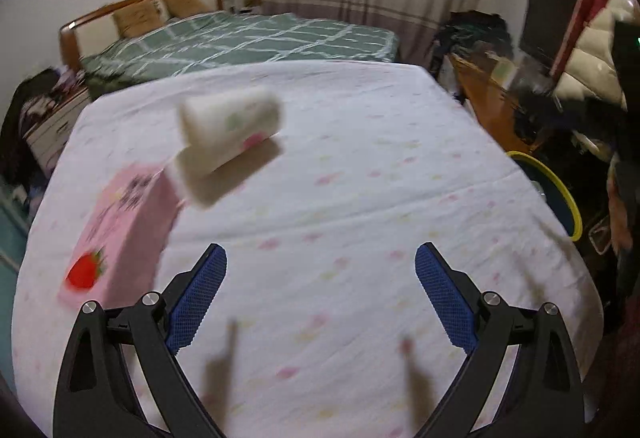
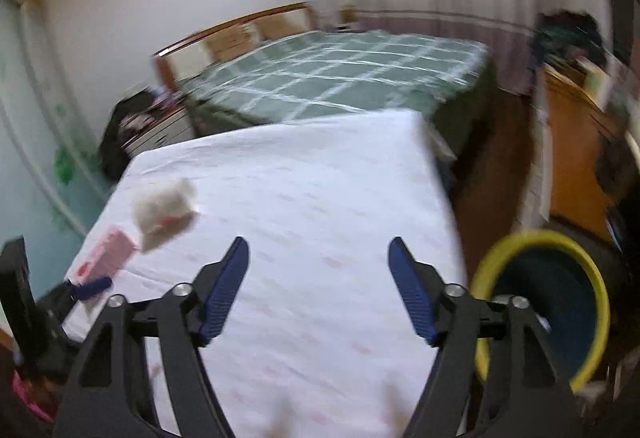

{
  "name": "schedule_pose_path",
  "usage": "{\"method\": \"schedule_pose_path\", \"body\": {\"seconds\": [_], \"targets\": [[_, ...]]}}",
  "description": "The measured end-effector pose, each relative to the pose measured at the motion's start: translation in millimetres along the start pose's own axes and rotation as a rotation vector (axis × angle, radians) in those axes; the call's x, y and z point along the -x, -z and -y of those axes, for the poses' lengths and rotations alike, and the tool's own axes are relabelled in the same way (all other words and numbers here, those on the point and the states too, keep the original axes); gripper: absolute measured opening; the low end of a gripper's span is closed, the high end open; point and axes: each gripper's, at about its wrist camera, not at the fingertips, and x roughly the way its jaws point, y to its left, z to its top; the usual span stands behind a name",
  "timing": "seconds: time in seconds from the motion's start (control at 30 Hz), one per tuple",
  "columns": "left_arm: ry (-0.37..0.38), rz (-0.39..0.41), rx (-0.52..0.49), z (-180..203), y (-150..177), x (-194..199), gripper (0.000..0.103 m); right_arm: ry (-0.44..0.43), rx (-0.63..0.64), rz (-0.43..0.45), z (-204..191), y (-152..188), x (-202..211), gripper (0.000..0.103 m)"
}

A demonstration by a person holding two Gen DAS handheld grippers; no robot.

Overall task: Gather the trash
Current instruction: 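Grasp the white paper cup with the right tool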

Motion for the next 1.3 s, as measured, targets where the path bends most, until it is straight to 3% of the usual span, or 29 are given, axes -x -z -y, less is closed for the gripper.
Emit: {"method": "schedule_pose_path", "body": {"seconds": [0.13,0.33,0.53,0.7,1.03,1.13,1.3], "targets": [[-0.043,-0.005,0.061,-21,17,9,0.095,-0.091,0.127,-0.058,-69,-31,-47,0.079],[-0.078,0.002,0.133,-39,29,20,0.095,-0.212,0.239,-0.161,-157,-47,-115,0.089],[-0.084,0.015,0.159,-45,32,26,0.095,-0.169,0.336,-0.131,-206,-43,-149,0.095],[-0.089,0.017,0.163,-45,33,29,0.095,-0.115,0.367,-0.114,-212,-39,-160,0.096],[-0.104,0.017,0.165,-41,28,25,0.095,-0.091,0.364,-0.193,-201,-34,-191,0.096],[-0.106,0.013,0.157,-38,28,24,0.095,-0.11,0.348,-0.202,-197,-33,-192,0.08],[-0.112,0.015,0.147,-35,28,23,0.095,-0.12,0.336,-0.192,-191,-31,-183,0.08]]}}
